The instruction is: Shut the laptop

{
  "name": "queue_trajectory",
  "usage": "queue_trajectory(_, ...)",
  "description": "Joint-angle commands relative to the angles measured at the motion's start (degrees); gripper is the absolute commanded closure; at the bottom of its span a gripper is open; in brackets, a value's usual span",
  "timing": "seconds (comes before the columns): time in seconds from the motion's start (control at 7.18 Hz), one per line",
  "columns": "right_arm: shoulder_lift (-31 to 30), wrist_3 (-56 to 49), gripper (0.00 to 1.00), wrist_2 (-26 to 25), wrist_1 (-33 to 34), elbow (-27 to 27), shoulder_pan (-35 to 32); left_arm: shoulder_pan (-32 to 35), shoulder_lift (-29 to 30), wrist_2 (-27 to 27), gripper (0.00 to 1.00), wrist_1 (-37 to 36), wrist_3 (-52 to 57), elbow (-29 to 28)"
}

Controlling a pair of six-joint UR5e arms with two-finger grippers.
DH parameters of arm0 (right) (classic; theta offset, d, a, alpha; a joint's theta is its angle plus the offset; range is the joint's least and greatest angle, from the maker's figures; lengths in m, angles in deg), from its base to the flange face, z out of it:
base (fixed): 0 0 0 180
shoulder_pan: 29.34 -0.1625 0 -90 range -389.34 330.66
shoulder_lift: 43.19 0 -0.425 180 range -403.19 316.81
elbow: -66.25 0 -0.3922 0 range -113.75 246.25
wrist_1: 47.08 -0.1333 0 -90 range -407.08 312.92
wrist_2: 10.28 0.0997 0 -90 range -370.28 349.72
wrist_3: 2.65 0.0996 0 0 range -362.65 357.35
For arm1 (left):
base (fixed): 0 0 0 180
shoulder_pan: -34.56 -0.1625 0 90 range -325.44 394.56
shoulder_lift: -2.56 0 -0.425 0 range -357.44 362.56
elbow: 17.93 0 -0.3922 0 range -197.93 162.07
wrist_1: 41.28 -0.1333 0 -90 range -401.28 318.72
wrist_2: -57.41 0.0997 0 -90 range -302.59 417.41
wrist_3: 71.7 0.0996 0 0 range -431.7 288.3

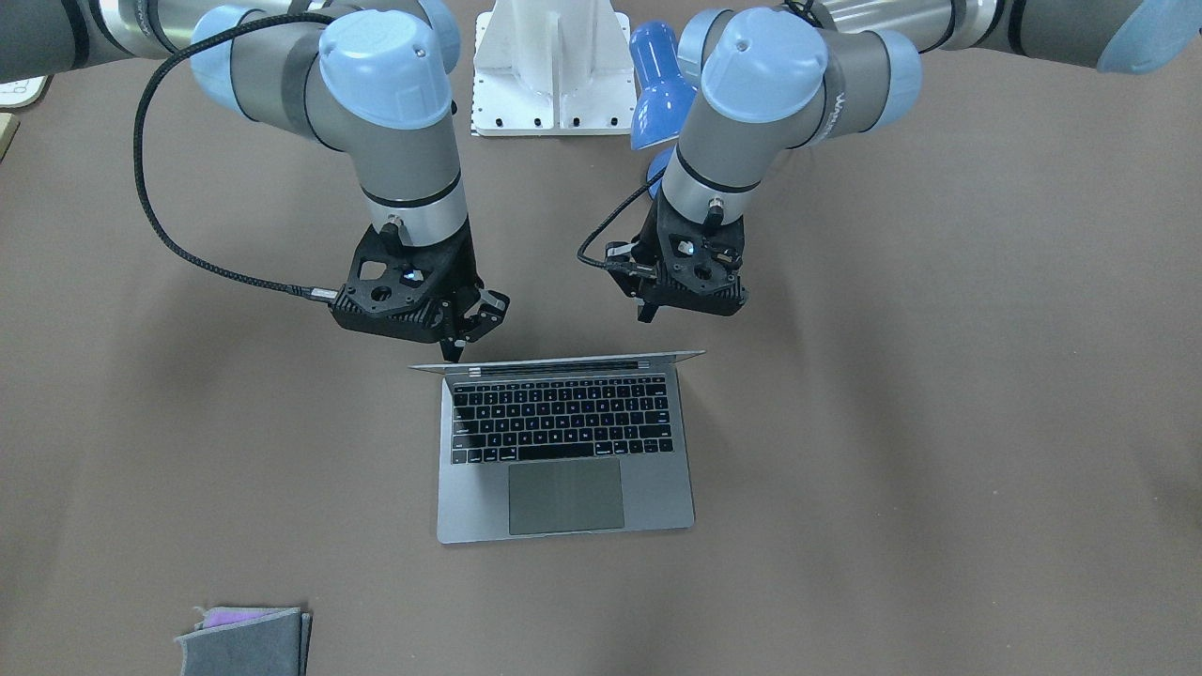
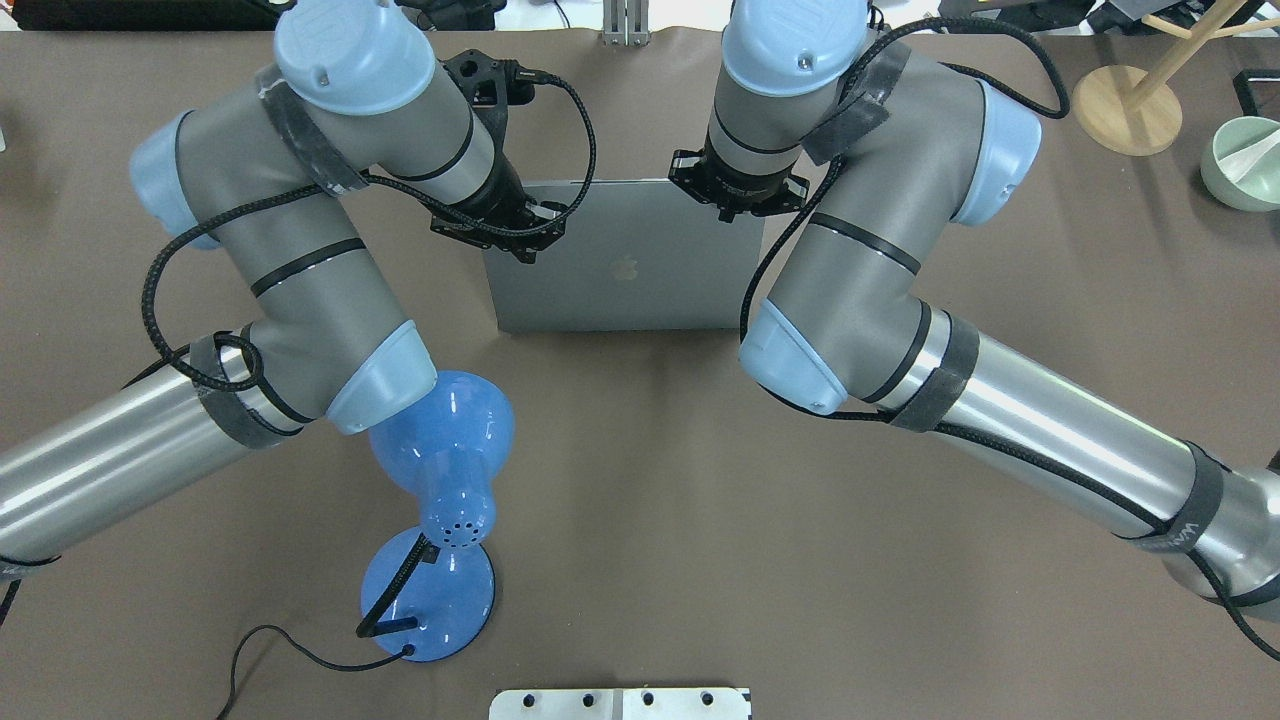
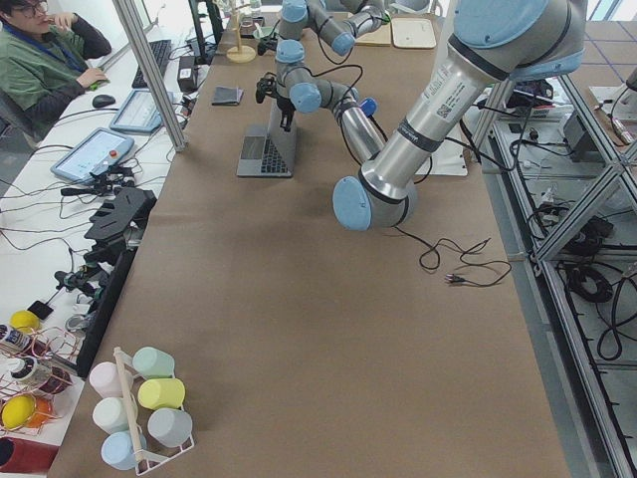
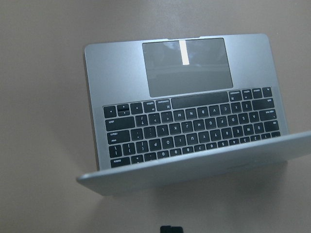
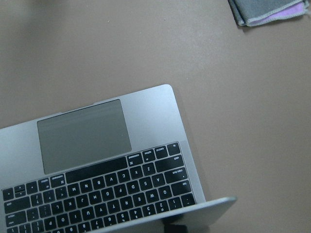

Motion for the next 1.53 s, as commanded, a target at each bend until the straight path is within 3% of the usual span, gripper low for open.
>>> queue_trajectory(0.0, 1.5, -0.2, 1.00, 0.0, -1.3, 4.1, -0.7, 1.5, 2.3, 0.3, 1.00, 0.5, 2.1, -4.4)
queue_trajectory(0.56, 2.8, -0.8, 1.00, 0.0, -6.7, 10.6, -0.9, 4.0, 5.9, 0.3, 1.00, 8.2, 3.8, -16.6)
queue_trajectory(1.39, 4.9, -2.0, 1.00, -0.1, -14.1, 21.0, -1.9, 4.0, 9.8, 5.0, 1.00, 12.2, 4.4, -26.1)
